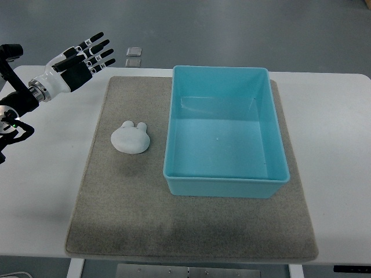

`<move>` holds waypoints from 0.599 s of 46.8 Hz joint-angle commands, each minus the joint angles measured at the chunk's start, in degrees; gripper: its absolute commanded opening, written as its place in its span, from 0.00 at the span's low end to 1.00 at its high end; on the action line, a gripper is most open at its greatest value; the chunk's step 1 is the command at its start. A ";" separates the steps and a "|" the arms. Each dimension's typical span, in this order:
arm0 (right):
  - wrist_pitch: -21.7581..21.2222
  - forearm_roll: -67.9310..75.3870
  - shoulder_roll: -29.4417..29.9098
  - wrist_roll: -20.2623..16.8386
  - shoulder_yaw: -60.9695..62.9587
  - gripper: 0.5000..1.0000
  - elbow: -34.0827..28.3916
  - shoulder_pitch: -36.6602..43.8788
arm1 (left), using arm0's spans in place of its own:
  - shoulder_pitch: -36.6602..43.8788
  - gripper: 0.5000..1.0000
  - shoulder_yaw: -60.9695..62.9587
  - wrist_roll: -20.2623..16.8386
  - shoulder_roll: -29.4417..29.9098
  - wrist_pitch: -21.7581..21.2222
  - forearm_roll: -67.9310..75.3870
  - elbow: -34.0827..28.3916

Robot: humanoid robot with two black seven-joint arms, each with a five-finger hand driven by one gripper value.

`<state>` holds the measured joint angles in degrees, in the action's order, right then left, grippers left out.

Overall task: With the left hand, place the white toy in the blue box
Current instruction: 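Move the open left hand forward toward the white bunny toy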

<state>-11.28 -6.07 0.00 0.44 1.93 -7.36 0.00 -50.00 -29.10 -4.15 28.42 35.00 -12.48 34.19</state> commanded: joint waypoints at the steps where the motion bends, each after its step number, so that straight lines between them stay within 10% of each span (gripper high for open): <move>1: 0.03 0.00 0.00 0.00 0.00 0.87 0.07 0.00 | -0.10 1.00 0.00 0.01 0.67 0.00 0.09 0.26; 28: 0.03 0.00 0.00 0.00 0.00 0.87 -0.02 0.00 | -0.19 1.00 0.53 -0.25 5.24 0.00 5.96 2.55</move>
<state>-11.26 -6.06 0.00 0.44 1.94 -7.34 0.02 -49.85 -28.59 -4.13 32.84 35.00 -10.57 36.72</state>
